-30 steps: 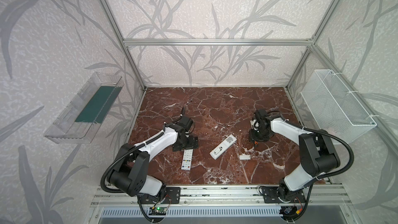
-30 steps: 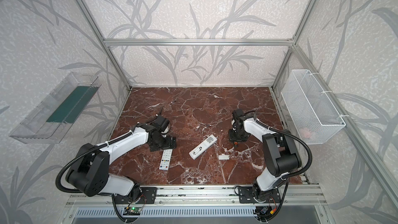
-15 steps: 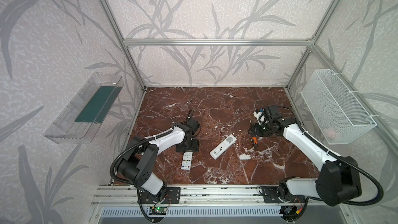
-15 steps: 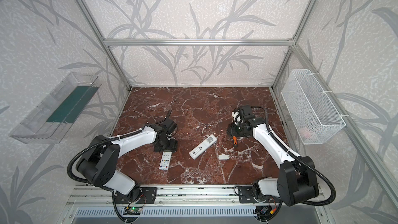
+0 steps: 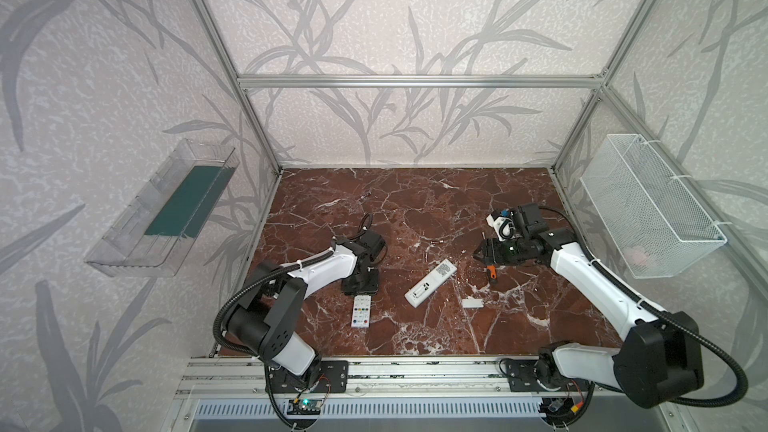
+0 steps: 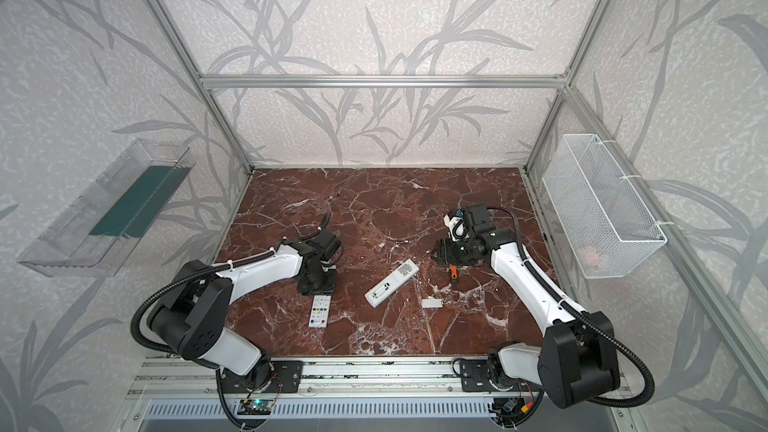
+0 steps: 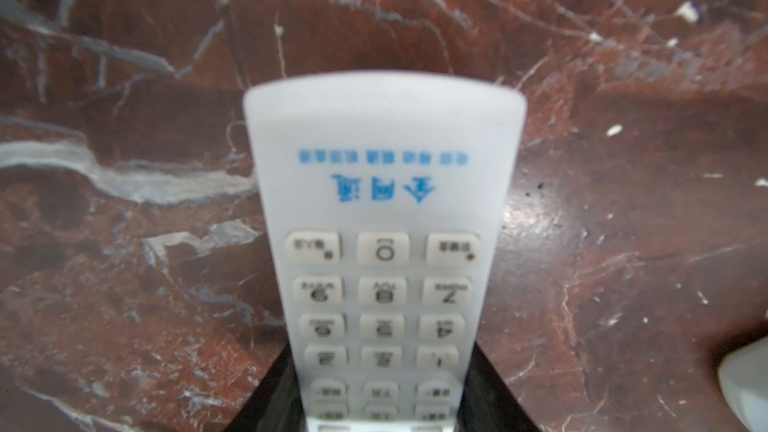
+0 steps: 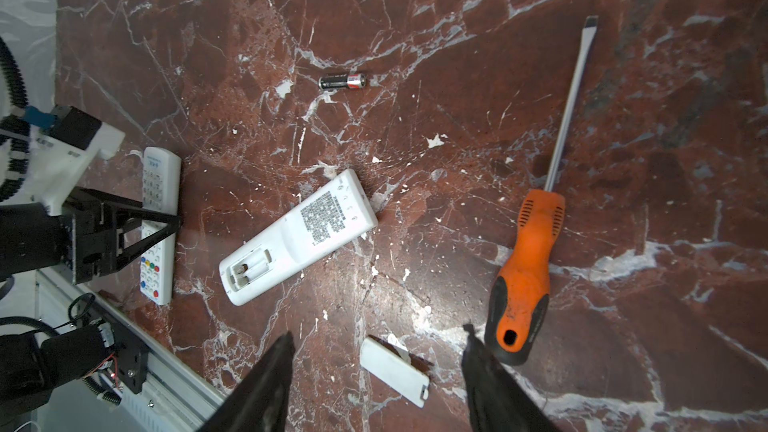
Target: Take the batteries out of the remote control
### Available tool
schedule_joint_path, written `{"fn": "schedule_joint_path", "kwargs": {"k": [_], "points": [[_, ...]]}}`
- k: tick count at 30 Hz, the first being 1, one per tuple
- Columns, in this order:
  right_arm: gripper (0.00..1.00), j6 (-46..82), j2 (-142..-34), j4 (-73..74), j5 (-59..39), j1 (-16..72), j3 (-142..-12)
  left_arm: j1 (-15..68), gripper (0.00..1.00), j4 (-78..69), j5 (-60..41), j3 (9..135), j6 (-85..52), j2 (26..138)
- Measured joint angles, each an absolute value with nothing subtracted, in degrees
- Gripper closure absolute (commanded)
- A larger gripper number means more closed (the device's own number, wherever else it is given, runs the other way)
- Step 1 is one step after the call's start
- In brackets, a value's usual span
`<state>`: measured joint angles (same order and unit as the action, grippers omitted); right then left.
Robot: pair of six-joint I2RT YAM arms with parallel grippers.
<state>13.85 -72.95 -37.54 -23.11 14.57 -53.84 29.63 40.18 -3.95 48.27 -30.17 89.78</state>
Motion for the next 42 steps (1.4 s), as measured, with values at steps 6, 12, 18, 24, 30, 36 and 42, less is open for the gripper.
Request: {"fn": "schedule_joint_path", "kwargs": {"k": [6, 12, 18, 24, 30, 36, 42], "points": [[0.34, 13.6, -68.2, -36.7, -27.4, 15.9, -53.8, 29.6, 0.59, 40.2, -8.4, 48.3, -30.0, 88.6], [0.33, 15.0, -65.2, -29.8, -34.8, 20.3, -51.8, 28.4, 0.59, 37.6, -20.6, 48.8, -30.7, 82.8], [0.17, 21.5, -67.7, -19.4, -48.4, 25.3, -49.8, 26.6, 0.59, 22.1, -40.4, 49.3, -37.1, 76.5], [0.06, 27.6, -68.7, -12.3, -54.8, 26.7, -49.8, 26.1, 0.6, -4.5, -54.0, 45.3, -51.4, 74.7], [0.06, 35.2, -68.7, -4.6, -57.1, 26.6, -49.8, 25.9, 0.61, -25.8, -61.1, 41.2, -64.6, 76.2], [0.06, 42.1, -72.5, 1.9, -58.2, 26.5, -52.4, 26.2, 0.61, -35.7, -64.8, 40.9, -70.2, 76.2], [0.08, 46.2, -78.0, 6.2, -59.0, 27.0, -56.9, 26.7, 0.61, -38.5, -66.2, 40.9, -71.8, 76.2]]}}
